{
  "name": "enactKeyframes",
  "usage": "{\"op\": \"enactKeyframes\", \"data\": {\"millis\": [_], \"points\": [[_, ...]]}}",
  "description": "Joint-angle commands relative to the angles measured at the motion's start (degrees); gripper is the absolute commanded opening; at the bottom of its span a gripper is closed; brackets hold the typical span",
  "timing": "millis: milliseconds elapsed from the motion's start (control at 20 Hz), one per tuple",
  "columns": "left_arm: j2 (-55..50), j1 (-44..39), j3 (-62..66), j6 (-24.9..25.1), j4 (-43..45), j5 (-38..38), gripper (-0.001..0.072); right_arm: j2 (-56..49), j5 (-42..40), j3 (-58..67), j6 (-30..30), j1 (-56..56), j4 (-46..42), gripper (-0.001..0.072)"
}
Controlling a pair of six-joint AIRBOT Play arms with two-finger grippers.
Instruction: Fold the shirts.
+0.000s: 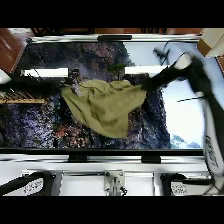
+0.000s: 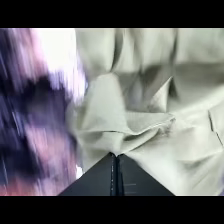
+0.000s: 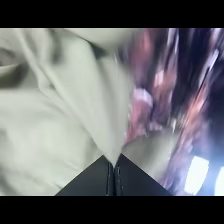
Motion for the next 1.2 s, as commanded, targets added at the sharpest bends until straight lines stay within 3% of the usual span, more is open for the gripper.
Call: {"op": "enactKeyframes", "data": {"millis": [0,200,400,550,750,800,900,1050,1150], "points": [[0.1,2.0,23.3,0.1,0.8,-0.6,0.0041,12.7,-0.2,6.2,2.5,-2.4,-0.7,0.0056],[0.5,2.3,42.1,-2.6,-0.5,-0.4,0.0041,28.3,1.9,7.9,10.5,-2.3,-0.5,0.0056],[2.2,2.3,35.4,-2.6,-1.6,-3.9,0.0041,35.8,14.7,3.0,18.8,5.6,-3.5,0.0056],[1.8,2.3,25.7,-0.1,-1.6,-13.4,0.0041,40.7,18.5,-14.2,26.3,16.7,-14.9,0.0057],[2.2,2.2,5.9,3.5,-1.6,-19.9,0.0041,43.0,6.8,-45.4,37.9,30.2,-17.6,0.0058],[2.5,1.9,0.2,4.6,-1.6,-19.9,0.0041,42.9,2.8,-50.9,39.8,32.1,-15.7,0.0097],[3.3,1.5,-8.2,6.3,-1.5,-19.5,0.0040,42.7,-1.1,-56.3,39.1,33.3,-11.9,0.0532],[4.7,1.4,-14.7,7.1,1.2,-19.2,0.0040,42.7,-1.2,-49.3,36.8,31.4,-19.6,0.0539],[5.6,1.4,-16.7,7.1,3.4,-19.2,0.0040,42.1,-8.0,-41.3,36.5,25.5,-24.5,0.0539]]}}
